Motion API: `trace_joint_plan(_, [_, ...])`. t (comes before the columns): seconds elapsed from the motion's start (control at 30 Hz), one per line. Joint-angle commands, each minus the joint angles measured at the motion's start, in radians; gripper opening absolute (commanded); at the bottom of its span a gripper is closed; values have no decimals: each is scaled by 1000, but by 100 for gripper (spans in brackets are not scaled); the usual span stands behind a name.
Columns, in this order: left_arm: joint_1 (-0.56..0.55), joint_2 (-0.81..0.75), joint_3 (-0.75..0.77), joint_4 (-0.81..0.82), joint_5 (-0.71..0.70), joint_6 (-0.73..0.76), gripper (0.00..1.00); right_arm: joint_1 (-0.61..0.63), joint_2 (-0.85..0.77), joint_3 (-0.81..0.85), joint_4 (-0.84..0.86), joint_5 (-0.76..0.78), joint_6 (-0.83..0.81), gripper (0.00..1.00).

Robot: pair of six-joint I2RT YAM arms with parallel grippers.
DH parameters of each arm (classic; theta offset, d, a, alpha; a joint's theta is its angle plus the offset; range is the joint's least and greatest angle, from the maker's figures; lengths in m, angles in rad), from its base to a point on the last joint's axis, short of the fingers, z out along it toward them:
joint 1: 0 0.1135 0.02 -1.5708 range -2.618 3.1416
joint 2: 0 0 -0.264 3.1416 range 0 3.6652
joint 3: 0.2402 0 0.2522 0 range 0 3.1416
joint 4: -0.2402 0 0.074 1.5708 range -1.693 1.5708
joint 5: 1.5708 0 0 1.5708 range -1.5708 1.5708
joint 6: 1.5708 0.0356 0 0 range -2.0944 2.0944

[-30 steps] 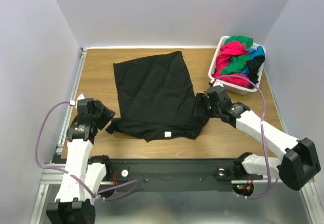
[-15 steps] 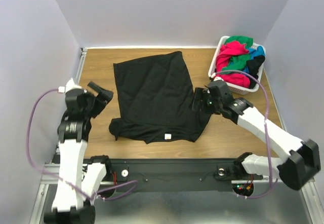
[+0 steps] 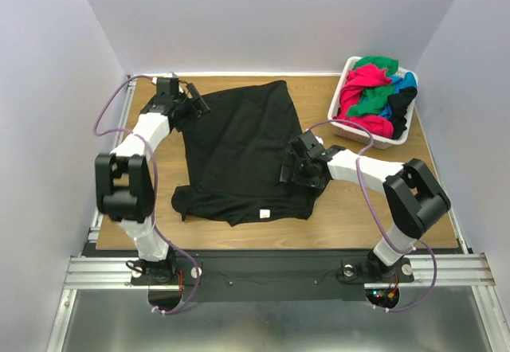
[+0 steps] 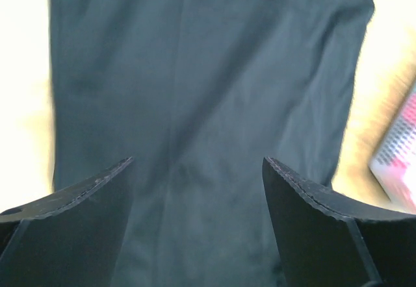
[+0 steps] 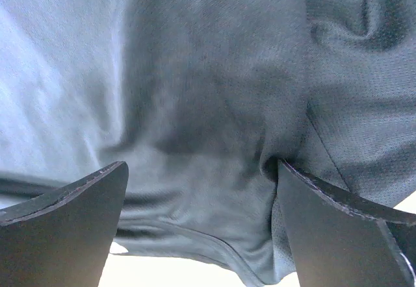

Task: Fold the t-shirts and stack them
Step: Flatten the tshirt out

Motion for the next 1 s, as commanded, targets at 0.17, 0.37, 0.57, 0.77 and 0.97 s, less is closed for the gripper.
trace_joint_plan(0.17, [1, 382, 299, -40, -39, 100, 84, -4, 122, 107, 50, 85, 4, 100])
trace_joint_plan(0.37, [20, 446, 291, -63, -141, 76, 84, -54, 197, 168, 50, 53, -42, 100])
trace_joint_plan(0.57, [66, 409, 155, -103, -221, -7, 83, -96, 273, 284, 44, 38, -134, 100])
trace_joint_plan(0.77, [74, 176, -261, 27, -183, -134, 83, -123, 442, 482, 38, 4, -222, 100])
trace_joint_plan(0.97, [4, -61, -572, 53, -100, -232, 83, -133, 614, 746, 24, -71, -294, 100])
